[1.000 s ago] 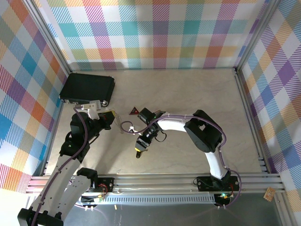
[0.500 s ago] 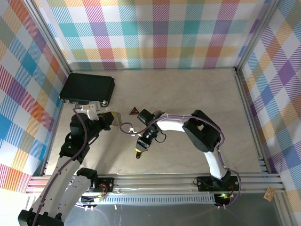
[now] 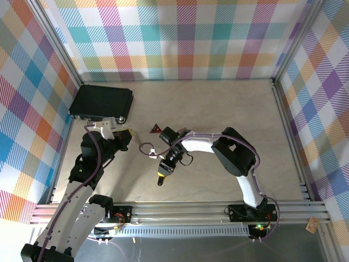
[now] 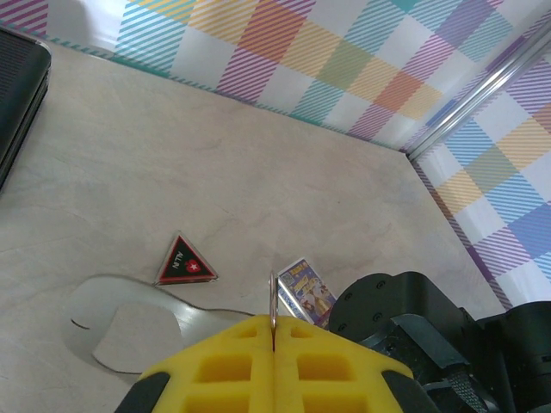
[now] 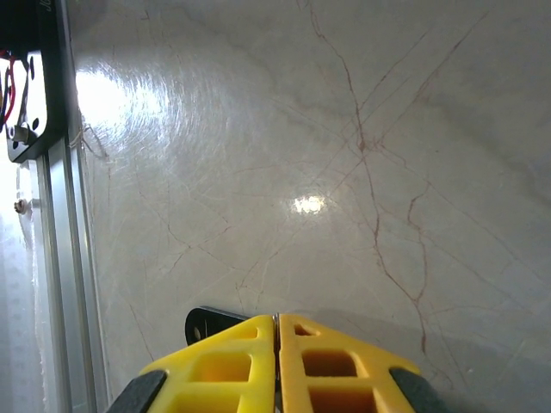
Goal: Put the keys on the keyring
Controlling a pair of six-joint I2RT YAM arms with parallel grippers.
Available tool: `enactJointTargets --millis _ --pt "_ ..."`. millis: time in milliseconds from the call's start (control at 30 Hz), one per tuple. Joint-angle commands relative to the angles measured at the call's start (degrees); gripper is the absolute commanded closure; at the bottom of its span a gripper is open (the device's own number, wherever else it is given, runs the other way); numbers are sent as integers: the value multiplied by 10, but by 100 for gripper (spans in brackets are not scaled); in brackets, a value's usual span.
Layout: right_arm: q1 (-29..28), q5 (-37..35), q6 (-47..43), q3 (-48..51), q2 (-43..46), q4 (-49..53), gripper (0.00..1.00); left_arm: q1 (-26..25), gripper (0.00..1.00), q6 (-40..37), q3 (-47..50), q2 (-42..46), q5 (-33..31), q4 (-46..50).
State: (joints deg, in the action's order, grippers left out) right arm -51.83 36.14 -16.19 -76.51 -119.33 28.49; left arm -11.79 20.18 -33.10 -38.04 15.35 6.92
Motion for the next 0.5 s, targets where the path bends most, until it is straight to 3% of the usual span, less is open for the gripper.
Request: enactJointTargets --millis 0,467 --pt "-5 25 -23 -6 0 14 92 10 100 6 2 14 -6 -17" --pt "1 -7 8 34 50 -1 100 9 100 3 9 32 -3 -14"
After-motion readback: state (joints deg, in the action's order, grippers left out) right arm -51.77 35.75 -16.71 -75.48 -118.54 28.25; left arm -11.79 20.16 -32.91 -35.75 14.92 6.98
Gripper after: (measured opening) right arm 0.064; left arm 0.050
